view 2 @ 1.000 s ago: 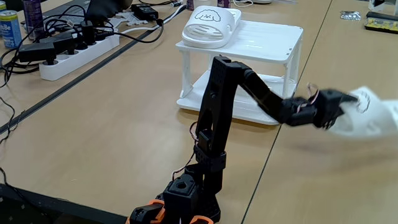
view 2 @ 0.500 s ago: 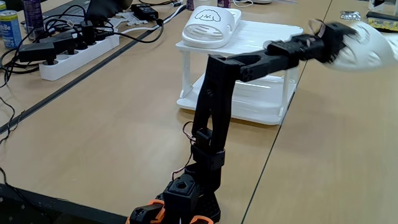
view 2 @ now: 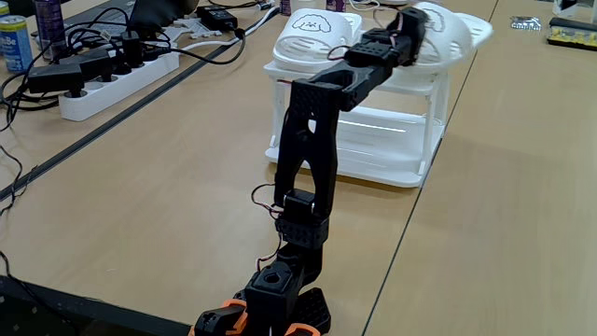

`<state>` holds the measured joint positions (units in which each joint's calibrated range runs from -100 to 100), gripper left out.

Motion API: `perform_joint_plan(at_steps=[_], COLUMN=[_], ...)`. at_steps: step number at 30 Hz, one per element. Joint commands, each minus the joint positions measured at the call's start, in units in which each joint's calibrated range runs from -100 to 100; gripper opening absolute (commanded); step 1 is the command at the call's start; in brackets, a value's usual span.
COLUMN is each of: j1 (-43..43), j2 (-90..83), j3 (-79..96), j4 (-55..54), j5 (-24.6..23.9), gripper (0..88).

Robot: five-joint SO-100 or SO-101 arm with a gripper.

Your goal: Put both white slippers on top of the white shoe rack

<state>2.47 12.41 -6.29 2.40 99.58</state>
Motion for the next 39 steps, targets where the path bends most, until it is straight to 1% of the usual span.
perform_joint_plan(at_steps=[1,9,13,16,29,34,39], j1=[-2.97,-5.27,-4.77,-4.69,-5.19,-5.35,-5.27], j2=[-7.24,-7.32,-9.0,-11.11,-12.12,-13.8,-14.98], j3=[-6.21,-5.57,-6.11,-5.57,-5.66,-5.48,-3.68], j4=[0.19,0.53,8.3,11.14,11.83,17.79,18.3], j5=[0.42,0.42,0.42,0.42,0.42,0.42,0.42], gripper=[0.7,0.7,0.7,0.7,0.7,0.7,0.7])
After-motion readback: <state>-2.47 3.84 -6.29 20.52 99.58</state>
